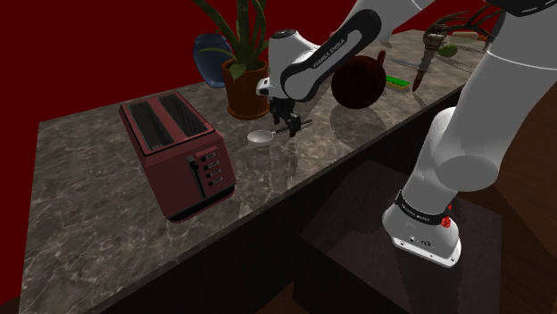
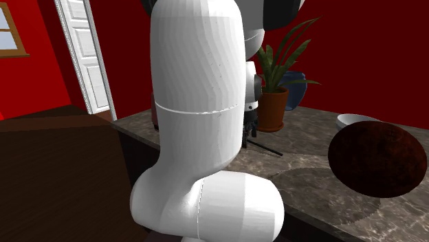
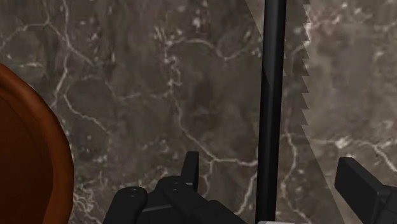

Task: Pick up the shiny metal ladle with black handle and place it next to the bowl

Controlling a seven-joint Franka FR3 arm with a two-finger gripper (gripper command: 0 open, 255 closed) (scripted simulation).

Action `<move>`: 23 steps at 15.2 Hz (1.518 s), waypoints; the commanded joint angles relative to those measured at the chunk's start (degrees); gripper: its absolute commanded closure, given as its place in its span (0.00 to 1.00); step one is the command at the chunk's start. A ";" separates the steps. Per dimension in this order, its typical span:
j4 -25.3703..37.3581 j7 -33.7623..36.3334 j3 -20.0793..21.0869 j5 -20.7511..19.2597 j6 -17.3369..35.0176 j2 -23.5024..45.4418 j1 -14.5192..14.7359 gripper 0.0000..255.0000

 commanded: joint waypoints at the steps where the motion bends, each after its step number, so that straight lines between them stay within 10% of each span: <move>1: -0.01 0.01 0.00 0.00 0.02 0.01 0.00 0.00; 2: -0.01 0.00 0.00 0.00 0.01 0.00 0.00 0.00; 3: -0.01 0.00 0.00 0.00 0.01 0.00 0.00 1.00; 23: 3.57 -1.19 0.33 0.67 -8.87 -5.35 0.25 1.00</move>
